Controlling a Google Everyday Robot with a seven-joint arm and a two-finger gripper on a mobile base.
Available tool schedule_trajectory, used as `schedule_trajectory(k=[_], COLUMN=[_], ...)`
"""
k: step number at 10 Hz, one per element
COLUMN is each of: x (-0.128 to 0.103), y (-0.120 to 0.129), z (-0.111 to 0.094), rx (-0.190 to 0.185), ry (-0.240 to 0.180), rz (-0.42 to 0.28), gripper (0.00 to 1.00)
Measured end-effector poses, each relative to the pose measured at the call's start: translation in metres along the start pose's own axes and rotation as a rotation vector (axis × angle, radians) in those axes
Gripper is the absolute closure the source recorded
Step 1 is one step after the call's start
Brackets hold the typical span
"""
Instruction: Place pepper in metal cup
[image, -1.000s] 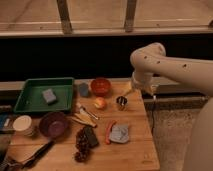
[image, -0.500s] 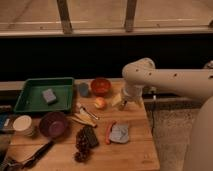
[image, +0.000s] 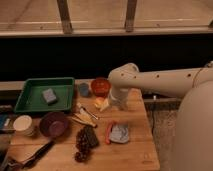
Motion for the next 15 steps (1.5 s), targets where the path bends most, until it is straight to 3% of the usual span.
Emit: schedule_trajectory(k=[4,7,15], x=[-0.001,0.000,0.001], y=[0.002,0.011,0.013], z=[0.003,0.039,0.097], rx=[-0.006,-0.019,-0.060], ry=[0.009,0.063,0.169], rz=[-0.004,-0.019,-0.004], gripper=[0.20,0.20,0.20])
